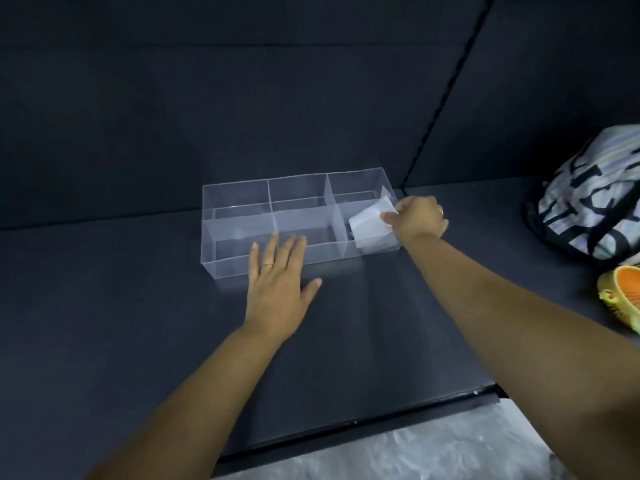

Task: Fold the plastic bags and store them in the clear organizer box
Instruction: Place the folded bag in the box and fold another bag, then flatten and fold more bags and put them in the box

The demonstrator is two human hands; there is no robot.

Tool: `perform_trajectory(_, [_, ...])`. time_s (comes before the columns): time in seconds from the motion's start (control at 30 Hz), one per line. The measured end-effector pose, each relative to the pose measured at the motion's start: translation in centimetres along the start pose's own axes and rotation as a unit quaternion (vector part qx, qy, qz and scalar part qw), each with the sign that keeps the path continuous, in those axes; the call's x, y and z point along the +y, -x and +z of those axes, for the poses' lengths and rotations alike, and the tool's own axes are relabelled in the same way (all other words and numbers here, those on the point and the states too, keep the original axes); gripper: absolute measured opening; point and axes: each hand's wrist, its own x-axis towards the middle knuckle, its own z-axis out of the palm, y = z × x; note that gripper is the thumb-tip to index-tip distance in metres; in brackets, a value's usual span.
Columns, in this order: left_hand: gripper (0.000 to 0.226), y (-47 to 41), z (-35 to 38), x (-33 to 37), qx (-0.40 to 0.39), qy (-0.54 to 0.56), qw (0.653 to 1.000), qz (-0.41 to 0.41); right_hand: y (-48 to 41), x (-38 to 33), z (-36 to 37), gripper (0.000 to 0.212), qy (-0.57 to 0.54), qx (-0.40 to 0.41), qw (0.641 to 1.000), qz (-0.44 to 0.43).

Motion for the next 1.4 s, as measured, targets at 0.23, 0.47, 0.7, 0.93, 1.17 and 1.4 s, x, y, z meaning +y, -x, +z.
perform_trajectory(0.23, [0.071, 0.1, 0.5, -0.4, -0.006, -0.03, 0.999, 0.019, 0.4, -0.1, 1.2, 0.028, 0.035, 0.093, 0.992, -0.078])
perform_trajectory(0.47, [0.067, 3.9, 0.1, 0.5, -0.005, 0.006, 1.0, -0.009, 1.5, 0.2, 0.0, 0.036, 0.069, -0.04, 0.996, -0.042])
perform_trajectory(0.7, [0.081, 15.2, 1.7, 1.0, -0.103, -0.017, 0.993, -0.054, 15.8, 6.5, -1.8, 0.025, -0.191, 0.098, 0.957, -0.197])
perform_trajectory(0.93, [0.08, 19.7, 1.8, 1.2, -0.132, -0.069, 0.988, -0.037, 30.5, 19.0, 3.2, 0.037, -0.23, 0.06, 0.961, 0.139])
perform_trajectory(1.17, [0.08, 19.5, 2.4, 0.8, -0.146, -0.053, 0.987, -0.043, 26.0, 18.2, 1.4, 0.034, -0.445, -0.022, 0.847, 0.291])
perform_trajectory(1.4, [0.073, 19.0, 1.7, 0.6, -0.193, -0.025, 0.98, -0.052, 24.2, 18.1, -4.2, 0.032, -0.456, -0.032, 0.865, 0.207])
